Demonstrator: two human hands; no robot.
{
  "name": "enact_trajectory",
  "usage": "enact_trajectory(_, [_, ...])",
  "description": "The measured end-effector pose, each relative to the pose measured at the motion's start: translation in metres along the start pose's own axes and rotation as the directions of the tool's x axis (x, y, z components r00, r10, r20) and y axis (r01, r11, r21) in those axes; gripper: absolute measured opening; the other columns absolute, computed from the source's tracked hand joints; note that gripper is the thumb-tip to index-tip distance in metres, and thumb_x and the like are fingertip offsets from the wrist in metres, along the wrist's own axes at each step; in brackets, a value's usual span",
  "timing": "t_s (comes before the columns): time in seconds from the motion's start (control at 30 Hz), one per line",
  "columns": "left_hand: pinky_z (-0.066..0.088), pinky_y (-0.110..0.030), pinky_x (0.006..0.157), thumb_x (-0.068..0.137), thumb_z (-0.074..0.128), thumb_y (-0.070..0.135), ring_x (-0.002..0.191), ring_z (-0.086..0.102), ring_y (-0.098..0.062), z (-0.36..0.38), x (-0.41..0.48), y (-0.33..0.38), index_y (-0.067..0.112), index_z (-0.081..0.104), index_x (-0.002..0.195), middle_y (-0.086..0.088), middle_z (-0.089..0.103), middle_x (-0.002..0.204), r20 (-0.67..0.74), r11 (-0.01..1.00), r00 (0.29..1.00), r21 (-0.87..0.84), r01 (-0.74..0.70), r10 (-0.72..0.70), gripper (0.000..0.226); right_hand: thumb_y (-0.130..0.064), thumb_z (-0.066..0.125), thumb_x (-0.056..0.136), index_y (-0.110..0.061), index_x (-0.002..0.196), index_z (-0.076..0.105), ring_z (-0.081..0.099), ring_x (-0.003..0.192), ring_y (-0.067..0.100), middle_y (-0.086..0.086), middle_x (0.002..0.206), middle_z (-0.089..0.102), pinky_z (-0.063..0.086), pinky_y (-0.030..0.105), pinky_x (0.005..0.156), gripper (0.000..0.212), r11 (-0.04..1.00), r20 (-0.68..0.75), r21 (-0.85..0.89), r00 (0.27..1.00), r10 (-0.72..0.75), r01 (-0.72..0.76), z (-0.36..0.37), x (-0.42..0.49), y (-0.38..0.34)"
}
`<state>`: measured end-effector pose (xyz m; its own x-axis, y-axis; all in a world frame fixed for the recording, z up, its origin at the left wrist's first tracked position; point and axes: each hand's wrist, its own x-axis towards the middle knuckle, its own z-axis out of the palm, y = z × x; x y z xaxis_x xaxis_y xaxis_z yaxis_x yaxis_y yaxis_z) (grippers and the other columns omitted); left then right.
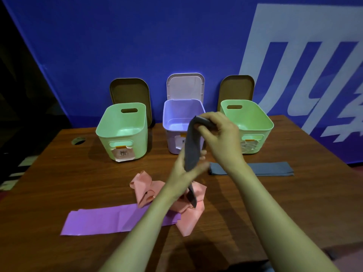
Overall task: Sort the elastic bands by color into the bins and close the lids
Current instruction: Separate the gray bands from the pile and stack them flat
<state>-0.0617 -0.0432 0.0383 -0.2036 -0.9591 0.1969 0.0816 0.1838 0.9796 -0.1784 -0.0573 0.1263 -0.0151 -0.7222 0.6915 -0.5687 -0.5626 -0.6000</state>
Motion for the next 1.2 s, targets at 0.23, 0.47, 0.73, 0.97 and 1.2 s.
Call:
enact_trajectory(0.23, [0.055,-0.039,0.085,0.08,0.07,0.016,0.089,0.07,-0.019,-0.013,0.006,-0.023,0.019,0.062,0.097,-0.006,0.074,0.093,-0.033,0.882,0.958,0.383,0.275,-0.285,0.018,-0.007,0.056,0.087,-0.007,0.094,0.061,0.054,0.085,0.018,0.005,0.091,0.059,0.046,0.03,0.077,0.009,0.985,-0.227,-0.048,0.963,0.149,-0.164,-0.024,0.016,0.023])
enact_trajectory(0.47, [0.054,-0.026,0.063,0.074,0.078,0.023,0.071,0.066,-0.012,-0.032,0.014,0.003,0.024,0.069,0.08,0.006,0.066,0.084,-0.232,0.911,0.971,0.383,0.152,-0.065,0.01,-0.012,0.041,0.096,-0.002,0.106,0.055,0.049,0.098,0.021,0.012,0.106,0.054,0.031,0.019,0.075,0.02,0.887,-0.339,-0.04,0.841,0.422,-0.461,-0.056,0.004,0.065])
enact_trajectory(0.73, [0.049,-0.028,0.067,0.082,0.062,0.013,0.075,0.067,-0.014,-0.049,0.014,0.023,0.028,0.063,0.086,0.004,0.07,0.078,0.024,0.729,0.987,0.677,0.099,-0.156,0.015,-0.017,0.043,0.097,-0.014,0.101,0.055,0.059,0.093,0.019,0.008,0.104,0.057,0.049,0.016,0.072,0.013,0.87,-0.381,0.218,0.782,0.492,-0.441,-0.063,-0.015,0.079])
enact_trajectory(0.97, [0.041,-0.037,0.094,0.096,0.041,0.03,0.115,0.05,-0.03,-0.042,0.006,0.001,0.029,0.06,0.114,-0.006,0.054,0.127,-0.154,0.312,0.983,0.933,0.178,-0.101,0.026,-0.01,0.049,0.094,-0.01,0.106,0.059,0.052,0.095,0.01,0.0,0.102,0.056,0.039,0.005,0.073,0.016,0.935,-0.279,0.12,0.892,0.355,-0.334,-0.054,-0.026,0.068])
enact_trajectory(1.2, [0.018,-0.039,0.115,0.101,0.033,0.026,0.123,0.048,-0.019,-0.014,0.007,0.008,0.026,0.056,0.123,0.002,0.056,0.129,-0.113,0.54,0.993,0.838,0.076,0.036,0.033,0.006,0.051,0.086,-0.008,0.096,0.062,0.052,0.089,-0.002,-0.012,0.092,0.054,0.04,0.011,0.078,0.02,0.999,-0.166,0.038,0.986,-0.018,0.024,-0.038,-0.032,0.04])
